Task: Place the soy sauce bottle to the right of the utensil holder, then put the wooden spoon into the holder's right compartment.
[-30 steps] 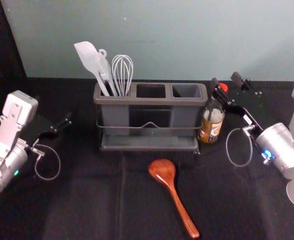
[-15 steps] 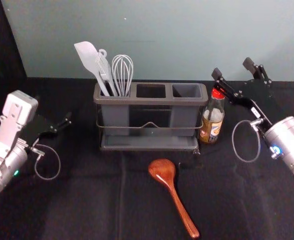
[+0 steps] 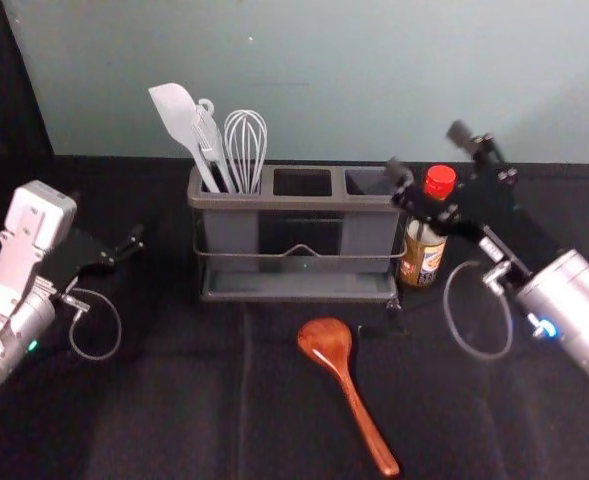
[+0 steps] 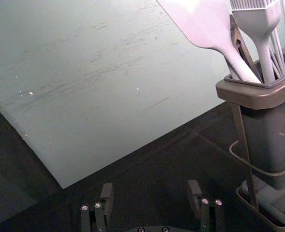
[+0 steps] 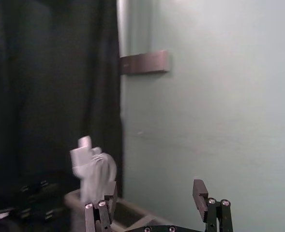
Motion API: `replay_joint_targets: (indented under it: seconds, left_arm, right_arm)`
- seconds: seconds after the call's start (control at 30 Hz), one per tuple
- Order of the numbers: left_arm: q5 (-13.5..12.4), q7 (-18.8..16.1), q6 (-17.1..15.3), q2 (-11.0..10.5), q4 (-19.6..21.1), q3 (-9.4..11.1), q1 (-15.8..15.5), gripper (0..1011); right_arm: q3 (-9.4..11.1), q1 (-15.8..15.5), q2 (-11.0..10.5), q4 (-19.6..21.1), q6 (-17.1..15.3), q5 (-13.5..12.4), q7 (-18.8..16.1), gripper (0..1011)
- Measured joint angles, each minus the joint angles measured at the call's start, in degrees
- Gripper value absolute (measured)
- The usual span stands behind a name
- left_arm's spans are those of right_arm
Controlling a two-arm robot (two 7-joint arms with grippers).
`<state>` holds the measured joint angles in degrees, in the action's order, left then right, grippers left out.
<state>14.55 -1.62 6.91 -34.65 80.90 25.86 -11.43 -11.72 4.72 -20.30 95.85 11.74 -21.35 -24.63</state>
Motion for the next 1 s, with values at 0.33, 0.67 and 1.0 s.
replay_joint_targets:
  seconds: [0.33,0.67,1.0]
  left_arm:
    - [0.0,0.0,0.0,0.0,0.0,0.0,0.0,1005]
    - [0.0,0.0,0.0,0.0,0.0,0.0,0.0,1005]
    - [0.0,0.0,0.0,0.0,0.0,0.0,0.0,1005]
  right_arm:
    - [-5.35,-2.33,-2.58,2.1,-3.68,0.92,-1.75,1002]
    - [-9.61,-3.68,-3.8,0.45,-8.29,3.04,-0.87,1002]
    - [-10.81,-3.79,-3.67,-1.51,-9.08,3.67,-0.69,1002]
